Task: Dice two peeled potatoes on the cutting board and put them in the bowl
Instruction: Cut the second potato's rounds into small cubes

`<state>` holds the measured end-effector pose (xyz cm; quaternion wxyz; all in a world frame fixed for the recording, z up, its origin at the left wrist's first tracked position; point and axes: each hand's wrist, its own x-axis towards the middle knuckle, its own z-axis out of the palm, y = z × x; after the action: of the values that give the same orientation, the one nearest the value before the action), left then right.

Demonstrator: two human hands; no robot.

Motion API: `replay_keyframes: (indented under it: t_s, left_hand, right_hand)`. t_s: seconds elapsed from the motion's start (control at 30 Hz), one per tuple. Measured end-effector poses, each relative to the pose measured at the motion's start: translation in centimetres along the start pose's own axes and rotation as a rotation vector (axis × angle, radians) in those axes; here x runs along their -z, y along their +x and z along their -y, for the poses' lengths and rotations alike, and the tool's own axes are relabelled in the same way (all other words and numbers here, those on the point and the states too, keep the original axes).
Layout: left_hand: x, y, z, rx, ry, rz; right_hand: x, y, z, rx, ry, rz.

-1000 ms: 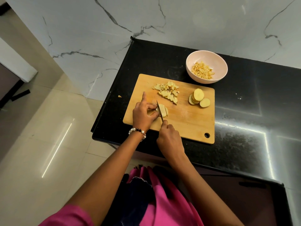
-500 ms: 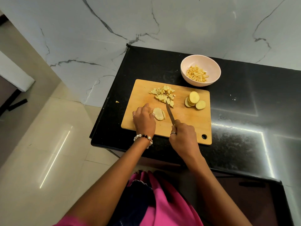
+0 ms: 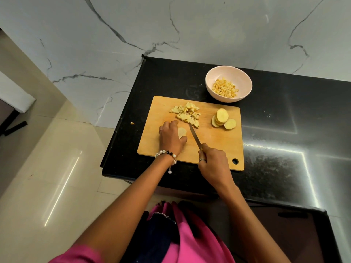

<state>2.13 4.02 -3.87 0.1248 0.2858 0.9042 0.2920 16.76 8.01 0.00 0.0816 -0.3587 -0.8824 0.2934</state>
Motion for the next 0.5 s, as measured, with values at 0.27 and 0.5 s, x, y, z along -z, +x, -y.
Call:
replay_keyframes:
  t_s: [0.27, 0.5]
  left_hand:
    - [2.8, 3.0, 1.8, -0.256, 0.051, 0.225]
    - [1.7, 2.2, 2.4, -0.167, -0.019, 0.114]
  right_hand:
    - [-1.2, 0.9, 0.0, 0.058, -0.099, 0.069]
    - [-2.5, 1.5, 0.8, 0.037, -0.195, 0.122]
